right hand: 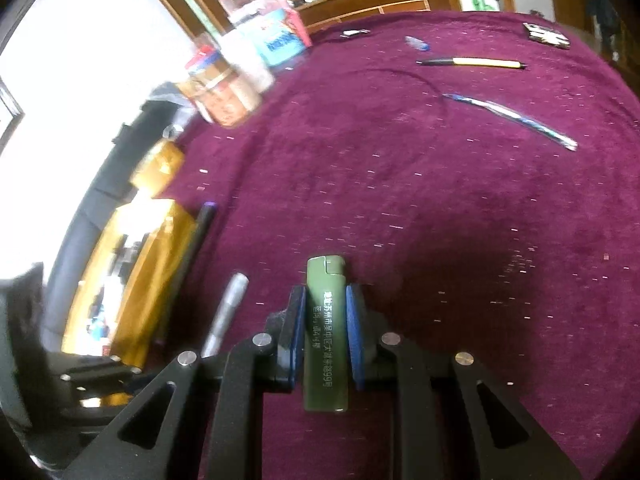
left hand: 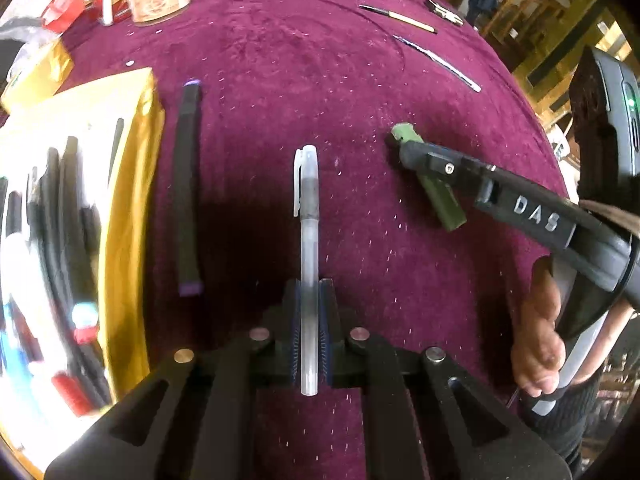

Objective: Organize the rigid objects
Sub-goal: 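Carry the green lighter and white pen into the tray and open both tools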

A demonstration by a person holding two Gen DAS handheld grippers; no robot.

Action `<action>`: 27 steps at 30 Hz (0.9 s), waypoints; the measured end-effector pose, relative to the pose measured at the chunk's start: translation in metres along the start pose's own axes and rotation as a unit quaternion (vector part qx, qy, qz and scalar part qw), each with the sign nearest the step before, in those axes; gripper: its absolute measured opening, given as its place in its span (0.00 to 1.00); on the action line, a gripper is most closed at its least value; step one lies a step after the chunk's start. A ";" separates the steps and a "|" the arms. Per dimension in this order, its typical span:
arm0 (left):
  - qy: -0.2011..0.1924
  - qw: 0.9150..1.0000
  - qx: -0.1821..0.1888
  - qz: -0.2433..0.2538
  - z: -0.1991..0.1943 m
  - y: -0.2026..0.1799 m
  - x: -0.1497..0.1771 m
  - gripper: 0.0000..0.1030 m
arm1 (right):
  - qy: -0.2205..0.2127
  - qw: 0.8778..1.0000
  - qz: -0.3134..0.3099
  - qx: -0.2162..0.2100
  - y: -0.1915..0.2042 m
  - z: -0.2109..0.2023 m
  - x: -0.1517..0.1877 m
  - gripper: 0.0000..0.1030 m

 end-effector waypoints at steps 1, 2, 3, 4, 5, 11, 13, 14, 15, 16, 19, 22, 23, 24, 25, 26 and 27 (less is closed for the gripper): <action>0.005 1.000 0.017 -0.010 -0.004 0.002 0.004 0.06 | -0.003 1.000 -0.002 -0.010 0.003 -0.001 0.000 0.17; 0.006 0.999 0.032 -0.019 -0.007 0.003 0.004 0.06 | -0.008 1.000 -0.004 -0.020 0.006 -0.003 -0.001 0.17; 0.003 0.999 0.042 -0.027 -0.011 0.005 0.006 0.06 | -0.012 1.000 -0.007 -0.028 0.009 -0.004 -0.001 0.17; -0.004 0.998 0.053 -0.035 -0.019 0.007 0.010 0.06 | -0.015 0.999 -0.011 -0.034 0.012 -0.006 -0.002 0.17; -0.014 0.997 0.067 -0.043 -0.030 0.011 0.015 0.06 | -0.019 0.999 -0.014 -0.041 0.015 -0.007 -0.002 0.17; -0.062 0.984 0.124 -0.111 -0.088 0.063 0.037 0.06 | -0.025 0.997 -0.033 -0.067 0.030 -0.008 -0.001 0.17; -0.075 0.980 0.116 -0.140 -0.101 0.095 0.045 0.06 | -0.027 0.996 -0.049 -0.073 0.041 -0.008 0.000 0.17; -0.079 0.979 0.113 -0.151 -0.104 0.107 0.048 0.06 | -0.027 0.995 -0.056 -0.077 0.044 -0.008 0.001 0.17; -0.086 0.977 0.105 -0.166 -0.108 0.125 0.052 0.06 | -0.027 0.994 -0.066 -0.081 0.050 -0.008 0.003 0.17; -0.092 0.975 0.097 -0.179 -0.109 0.142 0.054 0.06 | -0.027 0.993 -0.076 -0.084 0.055 -0.008 0.004 0.17; -0.092 0.967 0.085 -0.224 -0.101 0.183 0.061 0.06 | -0.030 0.991 -0.099 -0.089 0.066 -0.007 0.008 0.17; -0.085 0.961 0.076 -0.250 -0.082 0.202 0.057 0.06 | -0.034 0.990 -0.100 -0.098 0.079 -0.008 0.012 0.17; -0.084 0.961 0.072 -0.253 -0.078 0.205 0.056 0.06 | -0.035 0.990 -0.100 -0.094 0.082 -0.009 0.012 0.17; -0.085 0.961 0.071 -0.255 -0.075 0.209 0.056 0.06 | -0.035 0.989 -0.102 -0.099 0.092 -0.009 0.015 0.17; -0.086 0.960 0.072 -0.256 -0.071 0.211 0.056 0.06 | -0.035 0.988 -0.102 -0.109 0.103 -0.009 0.016 0.17; -0.087 0.959 0.074 -0.258 -0.070 0.213 0.056 0.06 | -0.031 0.988 -0.100 -0.114 0.115 -0.006 0.019 0.17; -0.087 0.959 0.076 -0.260 -0.067 0.212 0.054 0.06 | -0.026 0.988 -0.099 -0.116 0.125 -0.003 0.021 0.17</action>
Point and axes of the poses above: each gripper's, at about its wrist camera, not at the fingertips, and z roughly the way its jaws point, y to its left, x to its underside, the point moved 7 cm from there along z, roughly the way its jaws point, and after that the axes turned 15 degrees about -x, right-handed, at the moved point
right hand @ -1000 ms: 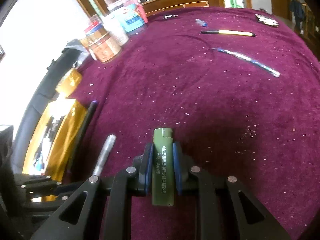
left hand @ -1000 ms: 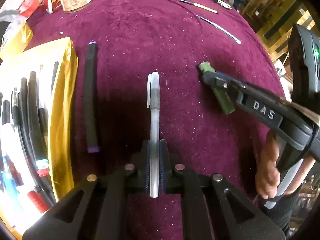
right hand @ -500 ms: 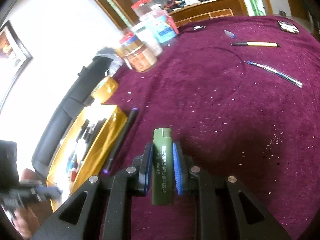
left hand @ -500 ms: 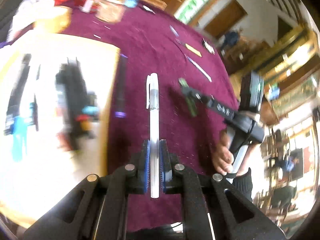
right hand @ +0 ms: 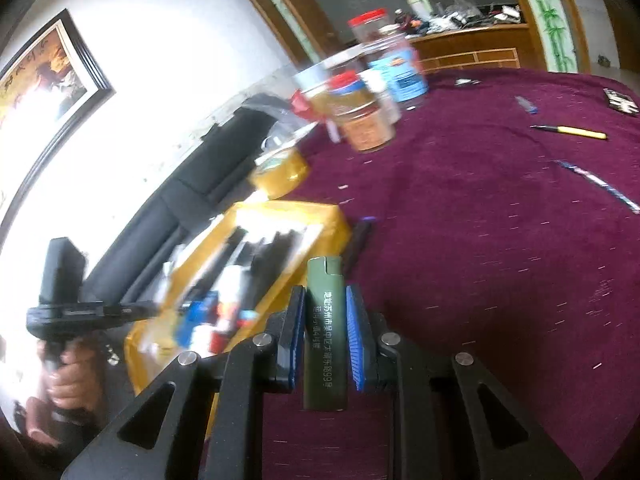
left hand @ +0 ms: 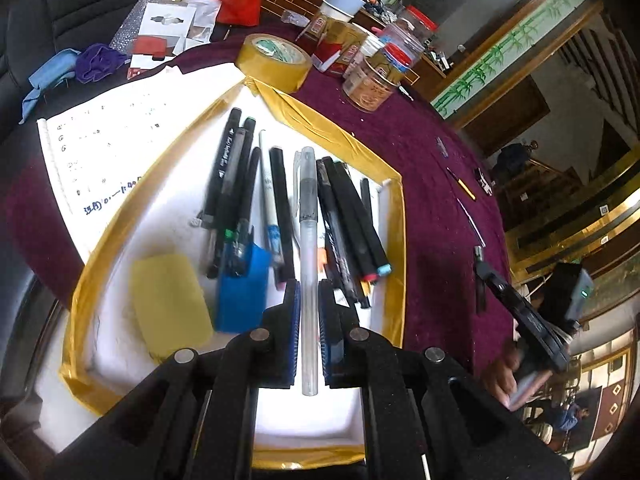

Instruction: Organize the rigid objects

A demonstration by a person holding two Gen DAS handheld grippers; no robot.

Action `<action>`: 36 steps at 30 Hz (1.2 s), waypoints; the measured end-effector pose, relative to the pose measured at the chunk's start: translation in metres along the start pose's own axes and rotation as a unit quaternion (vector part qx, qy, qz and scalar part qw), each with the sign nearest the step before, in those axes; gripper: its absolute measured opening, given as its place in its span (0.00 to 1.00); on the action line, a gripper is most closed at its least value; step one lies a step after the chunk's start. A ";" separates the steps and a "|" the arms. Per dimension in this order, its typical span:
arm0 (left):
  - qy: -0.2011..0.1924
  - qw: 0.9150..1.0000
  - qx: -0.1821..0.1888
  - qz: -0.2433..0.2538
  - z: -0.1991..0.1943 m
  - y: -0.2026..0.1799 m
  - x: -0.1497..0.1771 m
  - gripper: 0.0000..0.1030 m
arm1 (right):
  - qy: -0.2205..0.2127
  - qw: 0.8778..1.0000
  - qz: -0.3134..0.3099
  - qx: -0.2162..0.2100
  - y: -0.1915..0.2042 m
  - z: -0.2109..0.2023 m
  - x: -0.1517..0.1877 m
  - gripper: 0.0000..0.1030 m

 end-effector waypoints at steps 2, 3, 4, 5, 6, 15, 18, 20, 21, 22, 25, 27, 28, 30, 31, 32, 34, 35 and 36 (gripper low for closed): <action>-0.001 1.000 -0.001 0.000 0.005 0.005 -0.004 0.06 | 0.009 1.000 0.010 -0.016 0.021 0.017 -0.002 0.17; 0.000 1.000 -0.002 0.004 0.008 0.006 -0.006 0.06 | 0.016 0.999 0.014 -0.026 0.032 0.029 -0.003 0.17; 0.003 1.000 -0.004 0.006 0.010 0.006 -0.007 0.06 | 0.020 0.999 0.014 -0.030 0.037 0.036 -0.004 0.17; 0.007 1.000 -0.005 0.010 0.015 0.005 -0.010 0.06 | 0.027 0.999 0.012 -0.035 0.045 0.048 -0.005 0.17; 0.010 1.000 -0.009 0.015 0.019 0.006 -0.011 0.06 | 0.035 0.999 0.007 -0.036 0.052 0.059 -0.005 0.18; 0.008 0.998 -0.048 0.042 0.042 0.014 -0.023 0.06 | 0.097 0.995 0.013 0.018 0.050 0.142 -0.008 0.18; 0.014 0.998 -0.033 0.044 0.045 0.013 -0.023 0.06 | 0.112 0.993 0.019 0.043 0.037 0.158 -0.007 0.18; 0.005 0.998 -0.040 0.053 0.043 0.011 -0.022 0.06 | 0.121 0.991 0.022 0.053 0.033 0.164 -0.004 0.18; -0.001 0.997 -0.047 0.057 0.042 0.010 -0.021 0.06 | 0.118 0.991 0.019 0.061 0.031 0.165 -0.004 0.18; -0.008 0.997 -0.054 0.062 0.040 0.009 -0.020 0.08 | 0.117 0.991 0.018 0.063 0.030 0.165 -0.005 0.18; -0.033 0.993 -0.085 0.077 0.034 0.004 -0.017 0.18 | 0.116 0.992 0.018 0.054 0.033 0.161 -0.005 0.20; -0.046 0.990 -0.099 0.085 0.031 0.000 -0.014 0.22 | 0.109 0.993 0.020 0.047 0.035 0.153 -0.006 0.21; -0.053 0.989 -0.104 0.091 0.028 -0.003 -0.011 0.22 | 0.105 0.993 0.021 0.042 0.037 0.149 -0.006 0.22; -0.060 0.987 -0.110 0.097 0.023 -0.007 -0.008 0.22 | 0.099 0.994 0.023 0.034 0.038 0.139 -0.007 0.24; -0.066 0.986 -0.114 0.099 0.020 -0.010 -0.006 0.22 | 0.096 0.995 0.023 0.032 0.039 0.135 -0.007 0.24; -0.071 0.985 -0.119 0.100 0.018 -0.011 -0.005 0.22 | 0.092 0.995 0.023 0.032 0.038 0.128 -0.007 0.24; -0.085 0.982 -0.135 0.104 0.012 -0.016 -0.002 0.22 | 0.084 0.996 0.025 0.030 0.038 0.117 -0.006 0.27; -0.090 0.980 -0.139 0.108 0.010 -0.018 0.000 0.22 | 0.080 0.996 0.026 0.026 0.039 0.110 -0.004 0.28; -0.093 0.979 -0.143 0.113 0.009 -0.021 0.003 0.24 | 0.077 0.996 0.026 0.024 0.039 0.106 -0.003 0.30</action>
Point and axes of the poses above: each gripper's, at about its wrist camera, not at the fingertips, and z roughly the way its jaws point, y to its left, x to its underside, the point moved 7 cm from there along z, roughly the way its jaws point, and after that the axes turned 15 degrees about -x, right-handed, at the moved point
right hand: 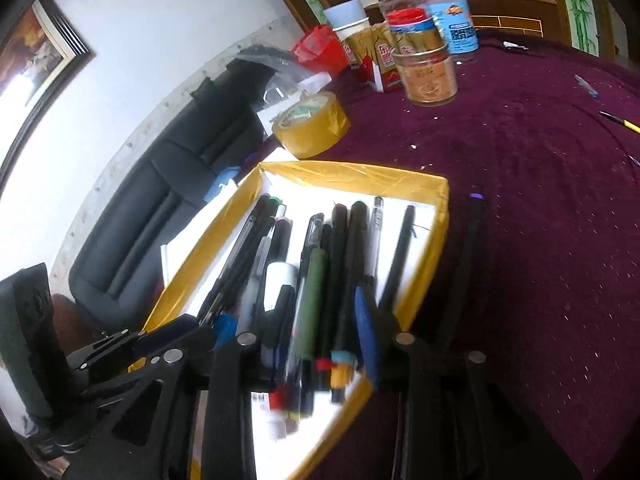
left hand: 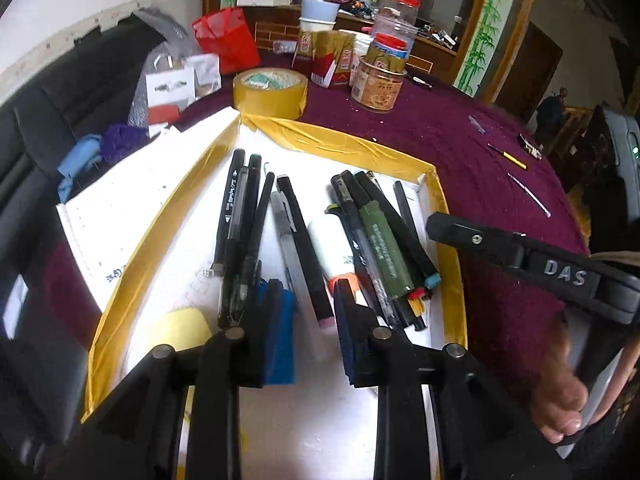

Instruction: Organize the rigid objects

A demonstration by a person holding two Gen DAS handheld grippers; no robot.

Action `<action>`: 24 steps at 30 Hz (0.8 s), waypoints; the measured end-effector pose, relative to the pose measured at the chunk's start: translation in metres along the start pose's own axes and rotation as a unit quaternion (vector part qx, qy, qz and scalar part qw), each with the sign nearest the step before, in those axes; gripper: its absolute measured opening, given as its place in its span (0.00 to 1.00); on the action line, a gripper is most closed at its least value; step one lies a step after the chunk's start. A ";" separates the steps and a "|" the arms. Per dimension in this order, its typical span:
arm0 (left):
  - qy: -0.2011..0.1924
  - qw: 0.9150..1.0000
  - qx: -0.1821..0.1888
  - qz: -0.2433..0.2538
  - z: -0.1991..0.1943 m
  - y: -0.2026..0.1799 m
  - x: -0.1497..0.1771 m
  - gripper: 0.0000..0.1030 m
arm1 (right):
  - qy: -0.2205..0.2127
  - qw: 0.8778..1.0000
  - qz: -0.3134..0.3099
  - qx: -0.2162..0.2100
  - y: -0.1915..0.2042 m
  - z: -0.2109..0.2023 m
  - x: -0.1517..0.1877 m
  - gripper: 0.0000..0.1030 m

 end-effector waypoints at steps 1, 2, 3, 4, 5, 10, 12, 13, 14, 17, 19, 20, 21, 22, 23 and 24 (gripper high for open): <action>-0.003 1.000 -0.002 0.005 -0.003 -0.003 0.002 0.30 | -0.003 1.000 -0.001 -0.002 0.000 -0.006 0.004 0.32; -0.006 1.000 -0.003 0.006 -0.006 -0.005 0.004 0.33 | -0.005 1.000 -0.001 -0.002 -0.001 -0.009 0.006 0.33; -0.009 1.000 -0.004 0.005 -0.009 -0.006 0.006 0.35 | -0.006 1.000 -0.003 -0.003 -0.002 -0.013 0.009 0.34; -0.013 1.000 -0.009 0.003 -0.012 -0.006 0.009 0.35 | -0.007 1.000 -0.004 -0.001 -0.004 -0.019 0.014 0.35; -0.017 1.000 -0.012 0.002 -0.016 -0.006 0.013 0.35 | -0.008 1.000 -0.004 0.002 -0.007 -0.023 0.018 0.36; -0.030 1.000 -0.005 -0.003 -0.032 -0.002 0.030 0.36 | -0.023 0.999 0.029 0.004 -0.039 -0.049 0.042 0.36; -0.028 1.000 -0.002 -0.007 -0.033 -0.003 0.032 0.36 | -0.022 0.999 0.046 0.014 -0.052 -0.051 0.045 0.36; -0.027 1.000 -0.002 -0.010 -0.034 -0.005 0.032 0.36 | -0.021 0.998 0.051 0.018 -0.055 -0.051 0.045 0.36; -0.026 1.000 -0.002 -0.010 -0.035 -0.006 0.032 0.36 | -0.020 0.998 0.058 0.022 -0.059 -0.051 0.045 0.36; -0.033 0.999 -0.002 -0.004 -0.040 -0.012 0.030 0.36 | -0.021 0.997 0.071 0.015 -0.060 -0.050 0.042 0.36; -0.043 0.999 -0.018 -0.001 -0.043 -0.013 0.029 0.44 | -0.022 0.998 0.057 0.012 -0.046 -0.052 0.044 0.36; -0.048 0.998 -0.032 0.005 -0.043 -0.013 0.029 0.48 | -0.022 0.998 0.050 0.014 -0.038 -0.052 0.047 0.36; -0.053 0.997 -0.050 0.011 -0.044 -0.012 0.028 0.53 | -0.023 0.999 0.041 0.014 -0.028 -0.053 0.050 0.36; -0.056 0.996 -0.062 0.013 -0.044 -0.010 0.027 0.54 | -0.022 0.999 0.029 0.011 -0.015 -0.051 0.055 0.36; -0.058 0.996 -0.069 0.010 -0.044 -0.006 0.026 0.54 | -0.019 1.000 0.014 0.007 0.000 -0.048 0.060 0.36; -0.059 0.996 -0.066 0.007 -0.045 -0.003 0.026 0.54 | -0.013 1.000 -0.003 0.002 0.016 -0.045 0.065 0.38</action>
Point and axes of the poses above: each gripper's, at about its wrist camera, not at the fingertips, and z roughly the way its jaws point, y to its left, x to its underside, the point moved 7 cm from there along z, roughly the way its jaws point, and after that the axes turned 15 degrees about -x, right-handed, at the moved point
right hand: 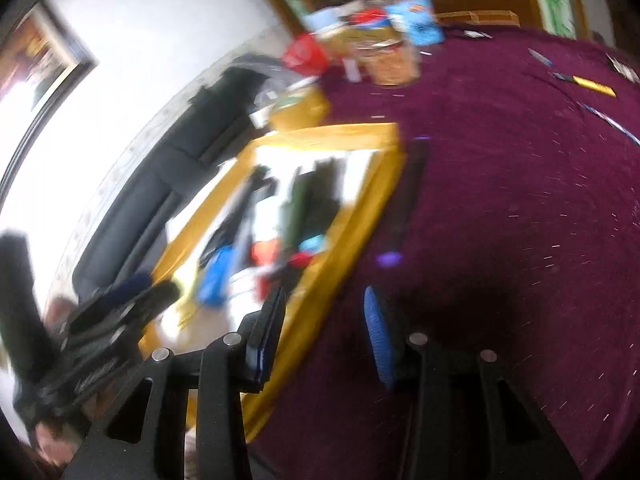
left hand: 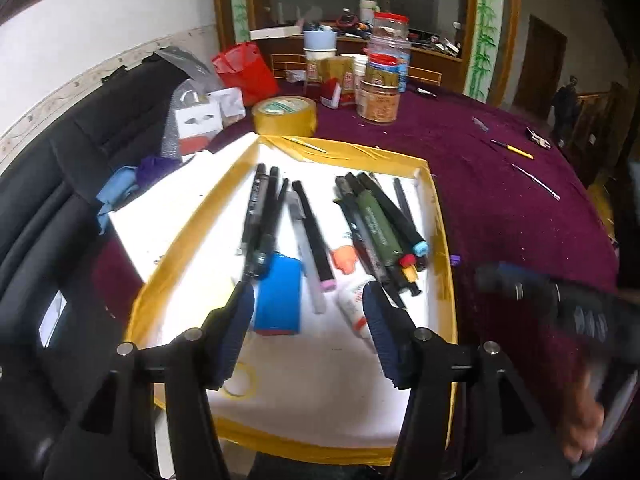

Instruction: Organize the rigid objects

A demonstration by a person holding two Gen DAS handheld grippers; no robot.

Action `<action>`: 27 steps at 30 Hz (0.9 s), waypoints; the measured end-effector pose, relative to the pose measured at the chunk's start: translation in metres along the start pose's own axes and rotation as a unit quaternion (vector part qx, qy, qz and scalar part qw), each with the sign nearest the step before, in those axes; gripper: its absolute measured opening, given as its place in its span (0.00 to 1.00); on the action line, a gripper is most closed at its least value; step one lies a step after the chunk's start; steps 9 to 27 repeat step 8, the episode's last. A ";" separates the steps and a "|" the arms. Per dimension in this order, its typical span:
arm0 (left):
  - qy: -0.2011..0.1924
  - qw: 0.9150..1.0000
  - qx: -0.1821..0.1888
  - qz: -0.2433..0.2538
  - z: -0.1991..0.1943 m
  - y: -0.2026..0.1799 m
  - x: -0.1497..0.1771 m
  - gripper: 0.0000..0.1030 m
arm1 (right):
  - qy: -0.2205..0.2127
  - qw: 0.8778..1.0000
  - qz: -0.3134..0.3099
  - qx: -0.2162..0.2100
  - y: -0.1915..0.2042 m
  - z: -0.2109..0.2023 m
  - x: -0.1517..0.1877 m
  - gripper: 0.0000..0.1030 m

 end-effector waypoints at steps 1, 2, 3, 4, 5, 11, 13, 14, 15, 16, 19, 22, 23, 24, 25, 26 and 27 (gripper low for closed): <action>0.000 1.000 0.006 -0.005 0.000 0.004 -0.001 0.54 | 0.004 1.000 -0.014 -0.003 0.011 0.002 0.003 0.41; 0.001 1.000 0.008 -0.011 0.001 0.008 -0.001 0.54 | 0.006 1.000 -0.026 -0.005 0.020 0.003 0.005 0.43; 0.001 1.000 0.002 -0.017 0.003 0.014 -0.002 0.54 | 0.007 0.999 -0.038 -0.006 0.028 0.004 0.007 0.50; 0.001 1.000 -0.002 -0.018 0.004 0.018 -0.003 0.59 | 0.007 0.999 -0.049 -0.005 0.037 0.006 0.009 0.54; 0.002 1.000 -0.011 -0.020 0.006 0.023 -0.003 0.63 | 0.007 0.999 -0.052 -0.004 0.041 0.007 0.010 0.54; -0.006 0.999 -0.020 -0.030 0.006 0.037 -0.003 0.69 | 0.019 0.999 -0.043 -0.007 0.044 0.018 0.013 0.55; -0.006 0.999 -0.020 -0.030 0.006 0.037 -0.003 0.69 | 0.019 0.999 -0.043 -0.007 0.044 0.018 0.013 0.55; -0.006 0.999 -0.020 -0.030 0.006 0.037 -0.003 0.69 | 0.019 0.999 -0.043 -0.007 0.044 0.018 0.013 0.55; -0.006 0.999 -0.020 -0.030 0.006 0.037 -0.003 0.69 | 0.019 0.999 -0.043 -0.007 0.044 0.018 0.013 0.55; -0.006 0.999 -0.020 -0.030 0.006 0.037 -0.003 0.69 | 0.019 0.999 -0.043 -0.007 0.044 0.018 0.013 0.55; -0.006 0.999 -0.020 -0.030 0.006 0.037 -0.003 0.69 | 0.019 0.999 -0.043 -0.007 0.044 0.018 0.013 0.55; -0.006 0.999 -0.020 -0.030 0.006 0.037 -0.003 0.69 | 0.019 0.999 -0.043 -0.007 0.044 0.018 0.013 0.55; -0.006 0.999 -0.020 -0.030 0.006 0.037 -0.003 0.69 | 0.019 0.999 -0.043 -0.007 0.044 0.018 0.013 0.55; -0.006 0.999 -0.020 -0.030 0.006 0.037 -0.003 0.69 | 0.019 0.999 -0.043 -0.007 0.044 0.018 0.013 0.55; -0.006 0.999 -0.020 -0.030 0.006 0.037 -0.003 0.69 | 0.019 0.999 -0.043 -0.007 0.044 0.018 0.013 0.55; -0.006 0.999 -0.020 -0.030 0.006 0.037 -0.003 0.69 | 0.019 0.999 -0.043 -0.007 0.044 0.018 0.013 0.55; -0.006 0.999 -0.020 -0.030 0.006 0.037 -0.003 0.69 | 0.019 0.999 -0.043 -0.007 0.044 0.018 0.013 0.55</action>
Point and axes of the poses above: each gripper's, at about its wrist camera, not at the fingertips, and z roughly the way its jaws point, y to its left, x to its underside, the point moved 7 cm from there along z, roughly the way its jaws point, and after that the axes turned 15 degrees about -x, right-handed, at the moved point
